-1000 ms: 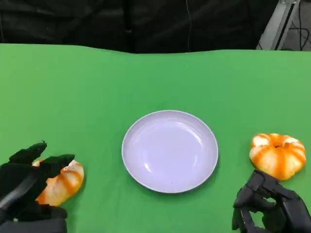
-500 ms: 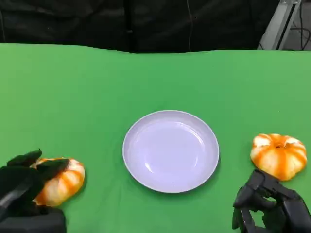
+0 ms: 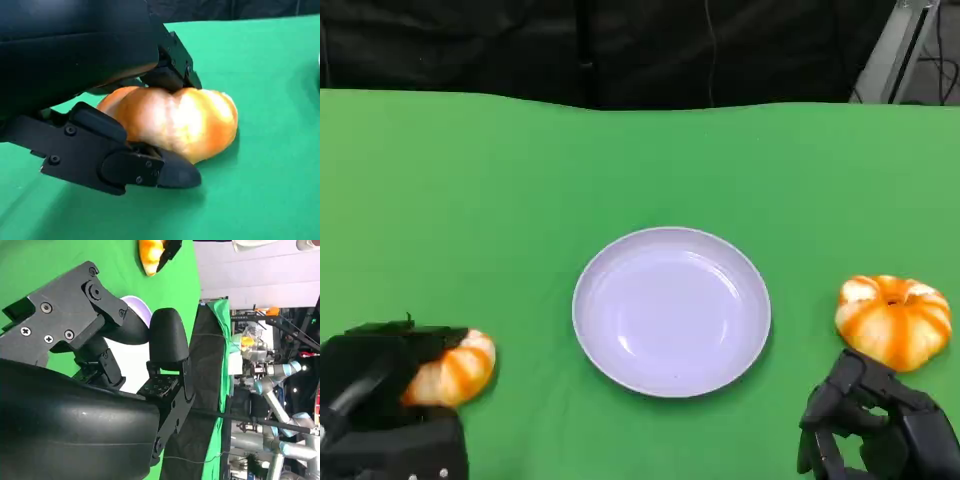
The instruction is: Grasp the bread from the table and place it into the plate.
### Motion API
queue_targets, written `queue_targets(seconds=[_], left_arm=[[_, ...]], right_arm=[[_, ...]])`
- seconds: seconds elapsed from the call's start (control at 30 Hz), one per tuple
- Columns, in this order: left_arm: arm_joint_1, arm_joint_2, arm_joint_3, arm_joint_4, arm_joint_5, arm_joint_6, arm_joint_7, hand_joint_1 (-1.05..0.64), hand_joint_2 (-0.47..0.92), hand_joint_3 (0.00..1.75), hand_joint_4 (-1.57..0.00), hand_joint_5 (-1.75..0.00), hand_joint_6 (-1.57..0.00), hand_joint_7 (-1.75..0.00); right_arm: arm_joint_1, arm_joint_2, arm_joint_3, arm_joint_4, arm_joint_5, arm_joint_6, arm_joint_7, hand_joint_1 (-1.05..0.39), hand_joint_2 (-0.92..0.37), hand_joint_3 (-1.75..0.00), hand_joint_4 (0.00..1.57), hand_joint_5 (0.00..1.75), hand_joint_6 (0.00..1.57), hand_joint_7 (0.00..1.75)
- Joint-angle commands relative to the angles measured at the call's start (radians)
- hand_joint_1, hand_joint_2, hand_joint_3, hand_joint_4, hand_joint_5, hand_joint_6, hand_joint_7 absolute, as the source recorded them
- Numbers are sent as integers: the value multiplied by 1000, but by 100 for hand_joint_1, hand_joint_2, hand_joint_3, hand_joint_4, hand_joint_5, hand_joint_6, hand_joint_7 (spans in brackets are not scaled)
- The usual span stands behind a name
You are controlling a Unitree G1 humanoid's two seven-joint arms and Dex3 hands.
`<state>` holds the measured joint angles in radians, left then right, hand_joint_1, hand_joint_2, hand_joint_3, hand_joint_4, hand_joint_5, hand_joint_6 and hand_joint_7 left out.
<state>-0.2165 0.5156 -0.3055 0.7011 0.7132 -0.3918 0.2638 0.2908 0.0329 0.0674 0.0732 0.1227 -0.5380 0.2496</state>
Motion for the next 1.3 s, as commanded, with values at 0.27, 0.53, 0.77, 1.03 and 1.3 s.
queue_targets(seconds=[0.27, 0.53, 0.77, 1.03, 1.3], left_arm=[[-14, 6, 12, 62, -85, -130, 68, -9, 92, 33, -51, -174, -46, -171], [-14, -5, 49, -15, -104, -131, 96, -5, 92, 27, -51, -175, -43, -174], [-21, -36, 73, -177, -91, -67, 101, -8, 92, 37, -51, -175, -44, -175], [-82, -106, 44, -337, -83, -24, 25, -8, 92, 47, -52, -175, -44, -175], [-200, -221, -27, -323, -77, 0, -46, -10, 91, 49, -54, -175, -47, -175]], right_arm=[[10, -13, -4, -18, -1, 8, -7, -15, -51, -129, 83, 175, 74, 159], [6, -14, -6, -11, -1, -2, -6, -15, -51, -131, 84, 175, 74, 159], [4, -14, -7, -11, -4, 2, -8, -16, -50, -131, 84, 175, 74, 159], [2, -15, -6, -6, -3, 1, -7, -16, -50, -131, 84, 175, 74, 159], [2, -9, -5, -1, -9, -4, -13, -16, -50, -130, 83, 175, 73, 160]])
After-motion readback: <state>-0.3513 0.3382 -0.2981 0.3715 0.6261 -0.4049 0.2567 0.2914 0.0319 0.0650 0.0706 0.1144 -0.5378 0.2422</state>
